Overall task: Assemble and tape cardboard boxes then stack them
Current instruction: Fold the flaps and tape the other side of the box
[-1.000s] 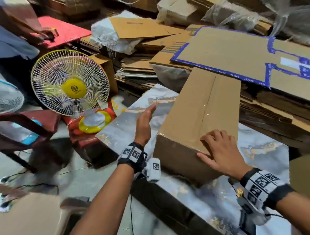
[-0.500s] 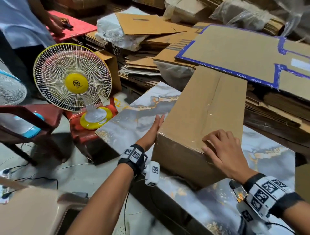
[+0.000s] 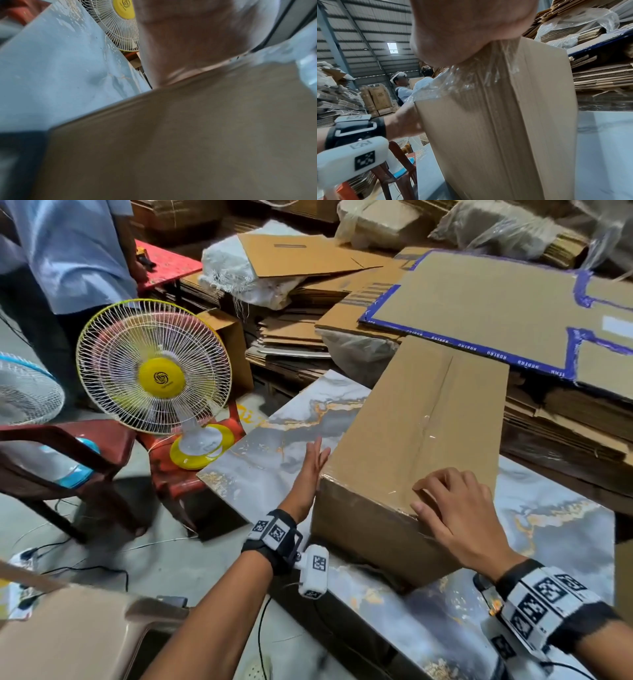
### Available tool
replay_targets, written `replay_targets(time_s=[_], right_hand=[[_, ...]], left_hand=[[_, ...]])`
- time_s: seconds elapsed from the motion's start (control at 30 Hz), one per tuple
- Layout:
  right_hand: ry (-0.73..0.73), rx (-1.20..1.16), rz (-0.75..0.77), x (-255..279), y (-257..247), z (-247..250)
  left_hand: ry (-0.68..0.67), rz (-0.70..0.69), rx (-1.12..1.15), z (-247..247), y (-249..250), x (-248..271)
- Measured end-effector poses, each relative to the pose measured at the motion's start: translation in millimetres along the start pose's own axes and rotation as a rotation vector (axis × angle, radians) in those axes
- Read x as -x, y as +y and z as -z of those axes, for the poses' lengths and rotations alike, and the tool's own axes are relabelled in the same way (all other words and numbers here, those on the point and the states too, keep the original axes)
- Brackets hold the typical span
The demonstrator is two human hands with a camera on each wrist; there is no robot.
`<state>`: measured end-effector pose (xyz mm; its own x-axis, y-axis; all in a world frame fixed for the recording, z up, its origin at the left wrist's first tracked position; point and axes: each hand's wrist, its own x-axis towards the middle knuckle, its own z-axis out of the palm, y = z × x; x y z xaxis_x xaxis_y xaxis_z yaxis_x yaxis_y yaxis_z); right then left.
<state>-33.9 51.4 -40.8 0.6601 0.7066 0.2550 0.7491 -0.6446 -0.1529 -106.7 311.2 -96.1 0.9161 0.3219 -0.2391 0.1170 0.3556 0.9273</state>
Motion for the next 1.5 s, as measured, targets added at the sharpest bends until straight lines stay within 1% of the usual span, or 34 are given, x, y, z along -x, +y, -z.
replay_targets(time_s=[0.1, 0.17, 0.23, 0.27, 0.37, 0.47, 0.53, 0.6, 0.67, 0.73, 0.77, 0.83, 0.9, 0.97, 1.07, 1.13, 1.23, 1.3, 1.37, 1.43, 1.5], right_hand=[[-0.004, 0.004, -0.009, -2.7, -2.0, 0.4], [-0.008, 0.002, -0.012, -2.5, -2.4, 0.6], [-0.007, 0.001, -0.013, -2.1, -2.9, 0.6], [-0.005, 0.0, -0.011, -1.6, -2.7, 0.5], [0.008, -0.006, -0.009, 0.4, -0.6, -0.4], [0.022, -0.025, -0.005, 0.3, 0.2, -0.6], [0.021, -0.019, 0.002, -0.6, 0.1, -1.3], [0.018, -0.011, 0.006, -0.9, 0.4, -2.0], [0.018, -0.006, 0.004, -0.3, 0.6, -1.9], [0.013, -0.002, -0.001, -0.3, -0.1, -2.0], [0.006, 0.002, -0.002, -0.5, -0.6, -1.8], [-0.009, 0.007, -0.008, -1.2, -1.3, -0.7], [-0.017, 0.011, -0.012, -1.3, -2.6, 0.5], [-0.019, 0.015, -0.018, -0.8, -4.0, 0.9], [-0.027, 0.034, -0.02, -1.1, -6.2, 1.1], [-0.041, 0.064, -0.017, -1.9, -7.4, 1.6], [-0.057, 0.106, -0.012, -1.4, -9.0, 2.4], [-0.065, 0.126, -0.011, -0.6, -10.9, 3.0], [-0.066, 0.14, -0.012, 0.4, -12.3, 3.4], [-0.06, 0.15, -0.009, 1.6, -12.9, 3.6], [-0.048, 0.156, 0.002, 2.2, -13.0, 2.9]], left_hand=[[0.181, -0.146, 0.137, -12.5, 14.4, 15.2], [0.277, -0.227, 0.251, -8.8, 10.9, 10.6], [0.394, -0.304, 0.307, -6.7, 11.7, 1.2], [0.453, -0.358, 0.312, -8.1, 14.0, -4.1], [0.559, -0.479, 0.292, -23.3, 19.9, -13.8], [0.726, -0.584, 0.3, -34.3, 11.2, -14.3], [0.81, -0.683, 0.184, -43.8, -1.6, -14.8], [0.843, -0.749, 0.006, -58.8, -19.0, -12.6], [0.881, -0.745, -0.145, -70.1, -34.9, -8.5], [0.925, -0.685, -0.319, -71.2, -42.8, -5.1], [0.92, -0.663, -0.404, -71.9, -43.9, -1.2], [0.845, -0.664, -0.517, -74.5, -49.6, 5.8], [0.749, -0.663, -0.525, -75.5, -56.0, 12.0], [0.695, -0.659, -0.546, -69.5, -61.7, 15.6], [0.64, -0.677, -0.758, -58.3, -75.6, 24.4], [0.582, -0.644, -0.902, -58.5, -89.7, 33.1], [0.527, -0.569, -1.018, -59.1, -106.5, 48.0], [0.516, -0.623, -1.024, -57.3, -105.9, 55.2], [0.52, -0.738, -0.916, -55.2, -91.5, 58.0], [0.581, -0.854, -0.809, -50.6, -66.0, 50.3], [0.669, -0.929, -0.774, -45.2, -35.9, 33.2]])
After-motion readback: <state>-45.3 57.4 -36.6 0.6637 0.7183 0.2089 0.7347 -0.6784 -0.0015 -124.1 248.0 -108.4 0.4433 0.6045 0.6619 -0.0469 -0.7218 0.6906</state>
